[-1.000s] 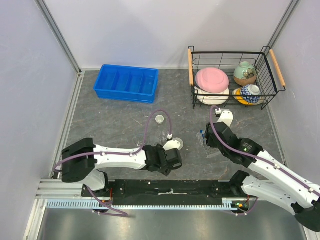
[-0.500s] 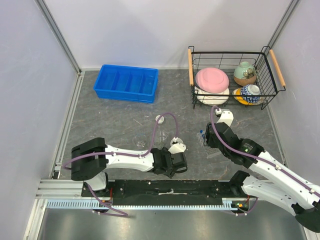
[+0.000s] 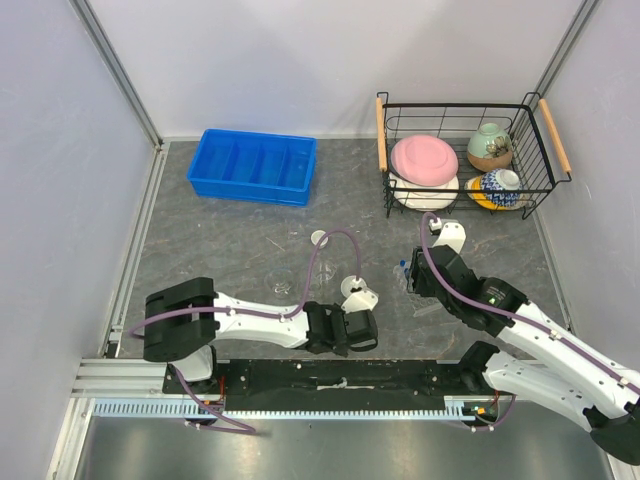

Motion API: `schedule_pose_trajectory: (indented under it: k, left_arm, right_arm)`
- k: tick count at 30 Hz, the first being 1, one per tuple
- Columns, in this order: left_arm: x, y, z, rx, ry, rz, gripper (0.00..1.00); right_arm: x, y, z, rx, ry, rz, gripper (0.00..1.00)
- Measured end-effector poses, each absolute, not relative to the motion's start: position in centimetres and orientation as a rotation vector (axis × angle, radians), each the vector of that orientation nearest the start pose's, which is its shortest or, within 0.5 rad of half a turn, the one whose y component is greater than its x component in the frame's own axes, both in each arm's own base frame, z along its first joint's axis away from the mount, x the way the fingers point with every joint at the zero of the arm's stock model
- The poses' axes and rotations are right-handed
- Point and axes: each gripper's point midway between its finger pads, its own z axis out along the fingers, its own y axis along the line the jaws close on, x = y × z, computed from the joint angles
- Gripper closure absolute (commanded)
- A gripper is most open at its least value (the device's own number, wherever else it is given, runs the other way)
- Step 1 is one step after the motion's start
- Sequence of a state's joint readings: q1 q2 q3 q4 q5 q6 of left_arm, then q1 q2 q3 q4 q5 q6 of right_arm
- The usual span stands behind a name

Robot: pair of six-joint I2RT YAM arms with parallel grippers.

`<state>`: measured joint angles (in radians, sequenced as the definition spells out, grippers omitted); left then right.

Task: Organize the chemistry lab equipment

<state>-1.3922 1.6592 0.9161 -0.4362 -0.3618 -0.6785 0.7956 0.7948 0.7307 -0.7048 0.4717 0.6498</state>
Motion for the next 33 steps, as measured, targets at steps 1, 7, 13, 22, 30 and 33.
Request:
schedule_pose_trajectory:
  k: [1, 7, 13, 22, 30, 33]
  left_arm:
    - [9.4, -31.8, 1.4, 0.83, 2.493, -0.209, 0.81]
    - [9.3, -31.8, 1.4, 0.819, 2.477, -0.239, 0.97]
    - [8.7, -30.6, 1.5, 0.841, 2.486, -0.254, 0.98]
    - [7.8, -32.0, 4.9, 0.938, 2.493, -0.577, 0.98]
    - [10.6, -33.7, 12.1, 0.857, 2.337, -1.086, 0.98]
    - [10.6, -34.2, 15.0, 0.871, 2.232, -1.265, 0.98]
  right_arm:
    - [20.5, 12.7, 15.4, 0.064, 2.249, 0.224, 0.47]
    - [20.3, 12.8, 15.2, 0.059, 2.256, 0.231, 0.48]
    - [20.1, 13.2, 15.2, 0.045, 2.267, 0.253, 0.49]
    - [19.0, 15.0, 19.2, -0.069, 2.234, 0.429, 0.47]
    - [16.4, 18.5, 22.7, -0.268, 2.188, 0.715, 0.47]
    - [15.4, 19.6, 23.7, -0.331, 2.168, 0.815, 0.47]
